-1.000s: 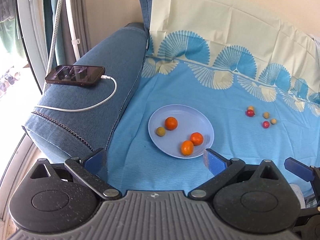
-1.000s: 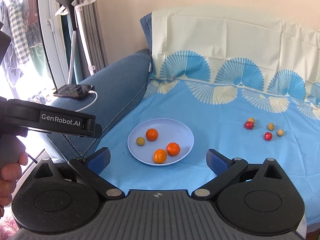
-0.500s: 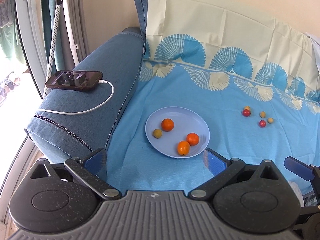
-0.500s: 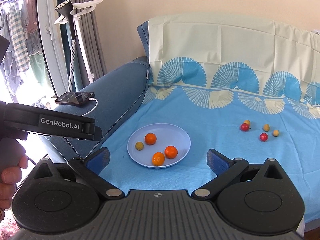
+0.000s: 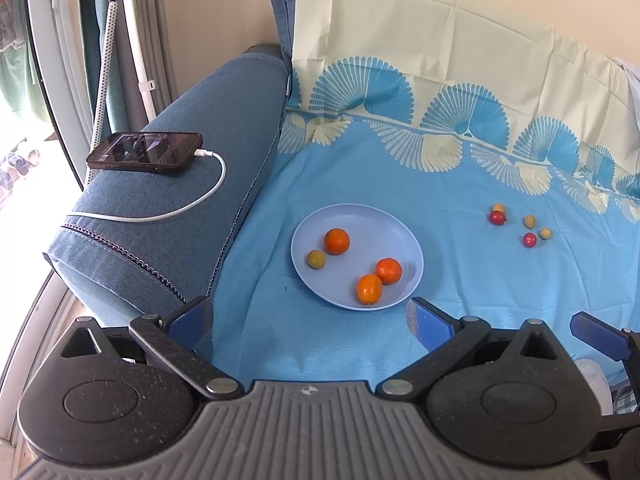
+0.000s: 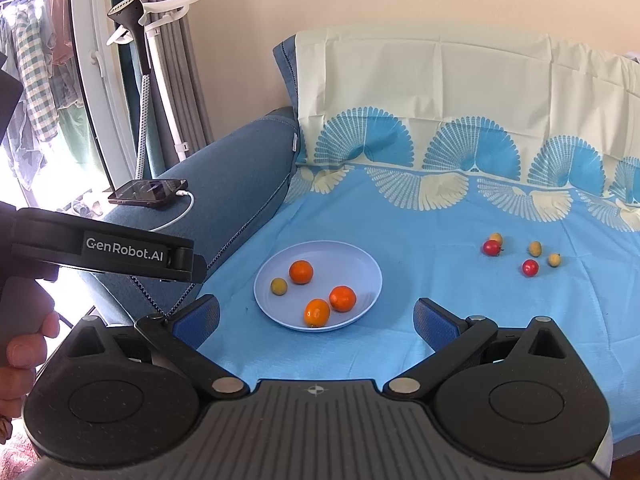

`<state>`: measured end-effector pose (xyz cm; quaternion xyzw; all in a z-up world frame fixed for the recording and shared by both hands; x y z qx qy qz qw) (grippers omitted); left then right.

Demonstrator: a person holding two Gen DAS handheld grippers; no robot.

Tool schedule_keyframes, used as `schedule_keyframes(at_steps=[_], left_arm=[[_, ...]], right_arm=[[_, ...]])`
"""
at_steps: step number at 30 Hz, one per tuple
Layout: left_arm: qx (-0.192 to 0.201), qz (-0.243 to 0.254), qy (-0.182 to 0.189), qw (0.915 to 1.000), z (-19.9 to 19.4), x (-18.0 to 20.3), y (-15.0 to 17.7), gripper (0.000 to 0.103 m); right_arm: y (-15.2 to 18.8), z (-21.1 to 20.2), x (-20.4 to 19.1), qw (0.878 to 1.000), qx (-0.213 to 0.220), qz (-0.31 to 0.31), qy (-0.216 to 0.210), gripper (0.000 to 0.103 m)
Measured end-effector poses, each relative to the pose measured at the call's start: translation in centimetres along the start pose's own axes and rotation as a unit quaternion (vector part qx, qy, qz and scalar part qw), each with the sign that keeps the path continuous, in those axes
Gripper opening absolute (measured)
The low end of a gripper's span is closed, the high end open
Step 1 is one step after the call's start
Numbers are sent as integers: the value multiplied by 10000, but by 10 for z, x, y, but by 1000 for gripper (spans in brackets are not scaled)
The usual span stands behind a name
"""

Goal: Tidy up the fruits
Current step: 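Open both tools over the plate and lift them away, then grasp a red cherry tomato with the left tool while the right tool grasps another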

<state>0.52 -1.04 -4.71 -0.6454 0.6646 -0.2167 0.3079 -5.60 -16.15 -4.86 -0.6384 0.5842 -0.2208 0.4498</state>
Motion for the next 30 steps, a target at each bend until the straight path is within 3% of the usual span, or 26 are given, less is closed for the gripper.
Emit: schedule_keyframes(at_steps=[10, 14, 21, 26, 30], left_arm=[[-217, 41, -18, 9998, 18, 6, -2, 103], [-270, 182, 71, 9994, 28, 24, -13, 103], [-279, 558, 510, 9967, 50, 103, -47, 103], [-421, 788, 777, 9930, 91, 186, -70, 103], [-420, 935, 855, 9910, 141, 251, -86, 103]], right_arm=[[4, 15, 11, 9997, -162, 178, 14, 102], [1, 14, 35, 9992, -35, 298, 273, 102], [-9, 6, 137, 9883, 252, 692, 1336, 102], [-8, 12, 227, 9750, 300, 1020, 1952, 102], [-2, 41, 293, 9682, 195, 1093, 2243, 102]])
Point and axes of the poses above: each gripper's, at about its wrist camera, not at the fingertips, and z roughly the way its jaws point, x to its right, y to its underside, the point moved 9 cm from there along z, roughly the way its jaws point, and after that the axes turned 10 degrees about -y, right-handed, at the moved point
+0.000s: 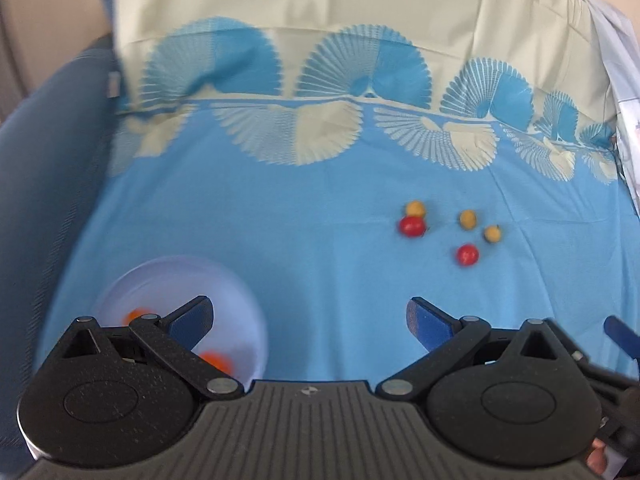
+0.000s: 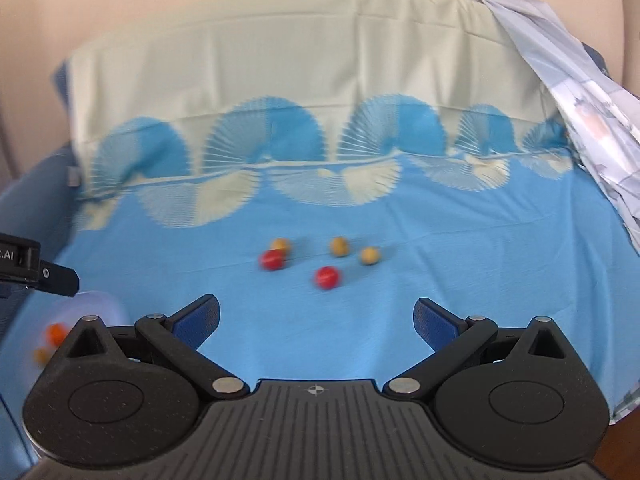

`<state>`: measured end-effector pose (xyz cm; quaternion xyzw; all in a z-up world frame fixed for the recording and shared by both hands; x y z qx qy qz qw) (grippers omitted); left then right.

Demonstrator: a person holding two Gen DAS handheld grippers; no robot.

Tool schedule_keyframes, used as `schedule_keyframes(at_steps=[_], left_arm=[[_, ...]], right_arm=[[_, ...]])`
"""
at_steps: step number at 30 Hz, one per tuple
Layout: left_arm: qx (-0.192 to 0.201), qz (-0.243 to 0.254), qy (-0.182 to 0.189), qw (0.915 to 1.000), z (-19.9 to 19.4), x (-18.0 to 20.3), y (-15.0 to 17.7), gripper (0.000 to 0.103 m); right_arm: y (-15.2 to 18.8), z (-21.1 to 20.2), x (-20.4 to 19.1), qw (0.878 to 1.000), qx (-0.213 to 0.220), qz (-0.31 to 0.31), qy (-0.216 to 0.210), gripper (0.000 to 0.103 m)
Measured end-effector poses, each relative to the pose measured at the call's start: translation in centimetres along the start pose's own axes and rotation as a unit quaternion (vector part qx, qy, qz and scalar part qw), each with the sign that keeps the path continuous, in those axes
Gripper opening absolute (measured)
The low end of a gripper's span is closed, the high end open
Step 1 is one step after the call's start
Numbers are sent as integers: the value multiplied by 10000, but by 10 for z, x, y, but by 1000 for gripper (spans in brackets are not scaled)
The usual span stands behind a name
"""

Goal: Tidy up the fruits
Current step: 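Grasp a red cherry tomato with the left tool while the right tool grasps another, then carry both red cherry tomatoes over the plate and lower them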

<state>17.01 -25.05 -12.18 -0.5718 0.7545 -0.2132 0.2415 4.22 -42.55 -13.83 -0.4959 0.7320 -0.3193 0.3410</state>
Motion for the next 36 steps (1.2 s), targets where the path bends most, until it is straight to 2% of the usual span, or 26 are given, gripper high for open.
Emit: schedule_keyframes(at_steps=[3, 6, 13, 15, 16, 17, 19, 22, 23, 24, 25, 26, 27, 29, 32, 36], left_arm=[[88, 184, -7, 9998, 45, 37, -22, 103], [1, 395, 123, 9991, 91, 76, -37, 103], [-208, 791, 272, 9963, 172, 134, -48, 103], [-405, 948, 250, 9944, 195, 145, -45, 103], [-529, 1024, 143, 9932, 206, 147, -41, 103], [-611, 1053, 95, 9925, 216, 147, -37, 103], [-480, 890, 248, 9946, 216, 143, -36, 103], [-446, 932, 277, 9943, 217, 141, -35, 103], [-450, 884, 277, 9947, 216, 139, -36, 100], [-411, 815, 297, 9954, 212, 138, -37, 85], [-302, 820, 368, 9955, 204, 139, -39, 74], [-226, 928, 499, 9942, 197, 141, -40, 41], [-234, 1026, 601, 9926, 192, 145, -40, 35], [-219, 1074, 694, 9915, 184, 145, -39, 35], [-206, 1064, 630, 9921, 164, 135, -32, 35], [-279, 884, 510, 9944, 119, 103, -19, 35]], right_arm=[[0, 50, 24, 9999, -106, 45, 109, 102], [4, 99, 40, 9997, -247, 42, 45, 102], [9, 184, 52, 9984, -493, -197, -187, 102], [16, 204, 54, 9975, -594, -317, -197, 102], [22, 211, 54, 9970, -683, -340, -147, 102], [23, 210, 53, 9984, -408, -367, -141, 102], [25, 209, 51, 9985, -286, -460, -83, 102], [24, 208, 54, 9989, -271, -363, -153, 102], [24, 208, 53, 9988, -268, -391, -145, 102], [23, 206, 50, 9985, -238, -448, -202, 92], [20, 205, 47, 9979, -181, -542, -316, 63], [19, 202, 41, 9967, -178, -671, -428, 46], [19, 200, 37, 9960, -219, -756, -416, 32], [20, 197, 35, 9964, -262, -697, -394, 32], [16, 187, 39, 9979, -365, -424, -337, 32], [9, 141, 35, 9989, -210, -187, -363, 32]])
Point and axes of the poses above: each gripper's, at about its wrist camera, not at the fingertips, and z roughly the way its jaws point, x to its right, y to its underside, the point moved 9 cm from there along z, roughly the way its jaws point, and after that the axes turned 10 degrees about -y, right-handed, at the moved point
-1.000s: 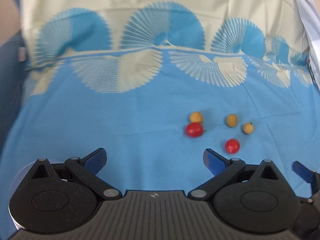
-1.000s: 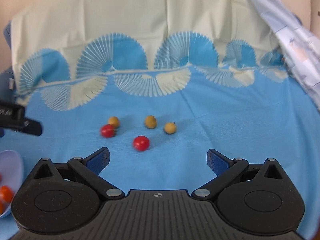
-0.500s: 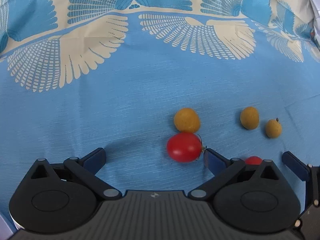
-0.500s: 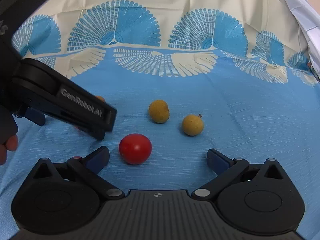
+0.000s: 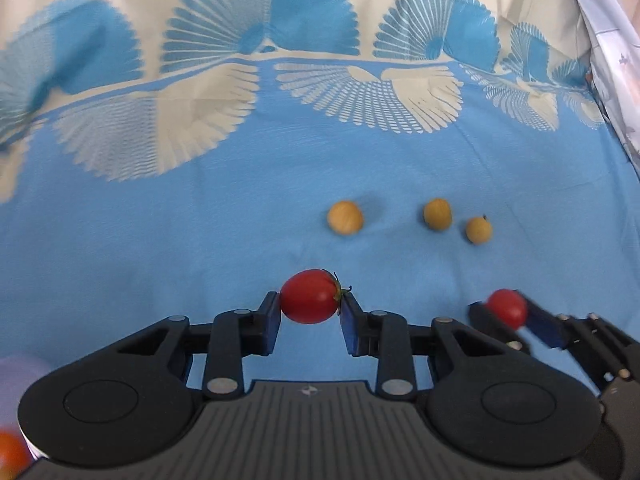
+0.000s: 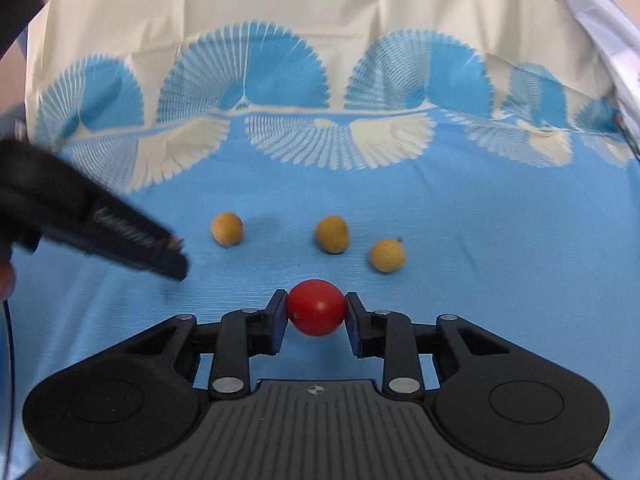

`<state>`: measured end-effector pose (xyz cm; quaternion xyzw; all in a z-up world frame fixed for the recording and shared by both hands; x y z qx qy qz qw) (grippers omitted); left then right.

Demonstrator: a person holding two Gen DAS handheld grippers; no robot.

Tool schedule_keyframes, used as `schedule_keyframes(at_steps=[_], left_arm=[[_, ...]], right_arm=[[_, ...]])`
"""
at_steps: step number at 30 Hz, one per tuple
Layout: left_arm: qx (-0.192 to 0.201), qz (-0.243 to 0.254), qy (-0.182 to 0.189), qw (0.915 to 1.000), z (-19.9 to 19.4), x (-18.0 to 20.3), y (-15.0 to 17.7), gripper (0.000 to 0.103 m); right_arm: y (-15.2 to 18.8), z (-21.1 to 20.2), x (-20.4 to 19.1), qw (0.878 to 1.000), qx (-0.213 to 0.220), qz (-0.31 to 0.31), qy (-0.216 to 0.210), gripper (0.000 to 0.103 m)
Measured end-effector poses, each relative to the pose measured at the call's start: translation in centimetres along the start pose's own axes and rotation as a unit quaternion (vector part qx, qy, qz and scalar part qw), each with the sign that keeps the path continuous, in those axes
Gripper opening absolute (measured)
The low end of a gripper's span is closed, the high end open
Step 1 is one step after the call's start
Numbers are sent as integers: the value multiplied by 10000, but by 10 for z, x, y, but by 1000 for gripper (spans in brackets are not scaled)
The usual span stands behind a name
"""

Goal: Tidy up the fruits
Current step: 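Carry both red cherry tomatoes over the plate and lower them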

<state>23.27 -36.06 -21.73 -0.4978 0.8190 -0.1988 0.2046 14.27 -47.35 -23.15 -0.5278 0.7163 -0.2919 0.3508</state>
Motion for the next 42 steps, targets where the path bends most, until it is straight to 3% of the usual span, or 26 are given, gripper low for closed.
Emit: schedule_keyframes(at_steps=[5, 10, 20, 28, 35, 42], left_arm=[[-257, -149, -233, 9993, -75, -33, 41, 35], [-207, -315, -301, 9988, -148, -68, 88, 35], [-148, -733, -668, 9950, -245, -153, 188, 35], [-113, -1356, -837, 9872, -283, -213, 242, 35], [68, -1670, -825, 9825, -299, -237, 250, 35], [66, -1725, -752, 9821, -294, -238, 248, 35]], right_arm=[[5, -67, -34, 9993, 29, -52, -364, 32], [8, -135, -81, 9966, 106, -96, -810, 32], [32, -234, -194, 9820, -1, -445, -1837, 32], [68, -267, -269, 9660, -297, -1127, -2306, 32], [69, -281, -293, 9623, -244, -1486, -2264, 32], [72, -281, -294, 9630, -278, -1571, -2173, 32]])
Point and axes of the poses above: each gripper's, at about its wrist camera, not at the fingertips, and z roughly the way its jaws point, x to its right, y to its underside, the point moved 9 cm from there along z, roughly the way its jaws point, and after that the axes turned 10 degrees about -y, right-handed, at the moved point
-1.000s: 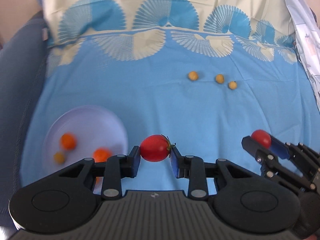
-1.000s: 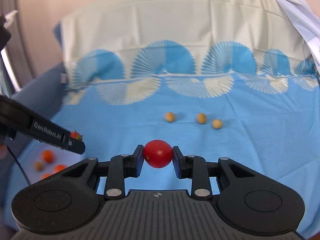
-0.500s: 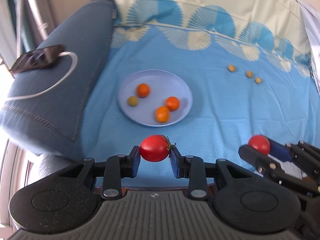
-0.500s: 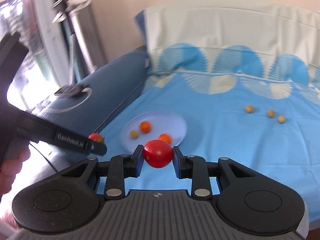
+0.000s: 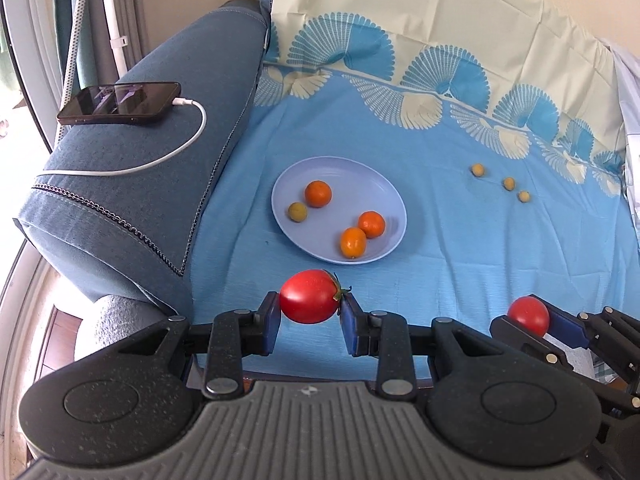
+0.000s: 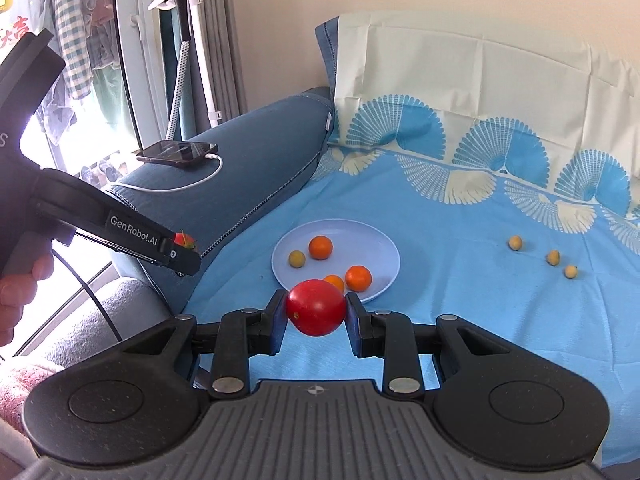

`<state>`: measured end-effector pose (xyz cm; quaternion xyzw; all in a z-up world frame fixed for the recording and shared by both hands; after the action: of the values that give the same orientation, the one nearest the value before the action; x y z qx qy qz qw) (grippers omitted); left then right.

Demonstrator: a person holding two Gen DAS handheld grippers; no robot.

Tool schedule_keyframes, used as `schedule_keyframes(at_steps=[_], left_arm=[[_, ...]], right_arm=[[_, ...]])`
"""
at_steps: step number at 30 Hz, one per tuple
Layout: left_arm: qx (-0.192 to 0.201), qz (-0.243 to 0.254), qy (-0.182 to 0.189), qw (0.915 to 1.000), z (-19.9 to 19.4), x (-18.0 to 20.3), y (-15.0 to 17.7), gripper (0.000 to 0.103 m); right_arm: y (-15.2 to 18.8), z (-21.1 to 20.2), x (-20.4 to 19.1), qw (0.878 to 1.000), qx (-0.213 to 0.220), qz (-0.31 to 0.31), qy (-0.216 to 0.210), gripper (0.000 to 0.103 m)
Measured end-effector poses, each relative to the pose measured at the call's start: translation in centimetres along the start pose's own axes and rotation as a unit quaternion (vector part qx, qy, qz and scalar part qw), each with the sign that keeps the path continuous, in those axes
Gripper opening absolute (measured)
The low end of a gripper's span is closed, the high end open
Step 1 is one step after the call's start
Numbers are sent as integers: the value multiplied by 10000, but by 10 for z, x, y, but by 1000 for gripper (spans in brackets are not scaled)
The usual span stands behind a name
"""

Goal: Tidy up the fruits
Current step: 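Carry both red cherry tomatoes over the plate and lower them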

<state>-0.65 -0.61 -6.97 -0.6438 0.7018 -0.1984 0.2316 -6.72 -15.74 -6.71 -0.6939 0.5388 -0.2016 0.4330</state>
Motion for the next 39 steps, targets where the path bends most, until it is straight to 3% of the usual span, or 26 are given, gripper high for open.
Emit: schedule_keyframes(at_steps=[14, 24, 36, 39], left_arm=[[-71, -177, -81, 9998, 17, -9, -18, 35], [-133, -215, -44, 9997, 41, -7, -44, 35], [-574, -163, -214, 9980, 125, 3, -75, 35], [-425, -106, -287, 9986, 144, 5, -88, 35]], right_arm=[[1, 19, 9, 9997, -223, 99, 36, 32], [-22, 48, 22, 9998, -188, 83, 86, 32], [-45, 130, 66, 9988, -432, 206, 140, 32], [-45, 154, 76, 9981, -563, 220, 131, 32]])
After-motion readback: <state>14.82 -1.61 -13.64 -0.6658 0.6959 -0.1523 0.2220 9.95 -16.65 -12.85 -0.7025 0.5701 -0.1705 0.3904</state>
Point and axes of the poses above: each gripper's, at about its wrist camera, not at the fingertips, and z roughly the way its jaws point, x to its right, y to its underside, the point moved 9 cm from there along z, roughly the way its jaws point, and after that the axes turned 10 degrees about -y, right-handed, at the moved point
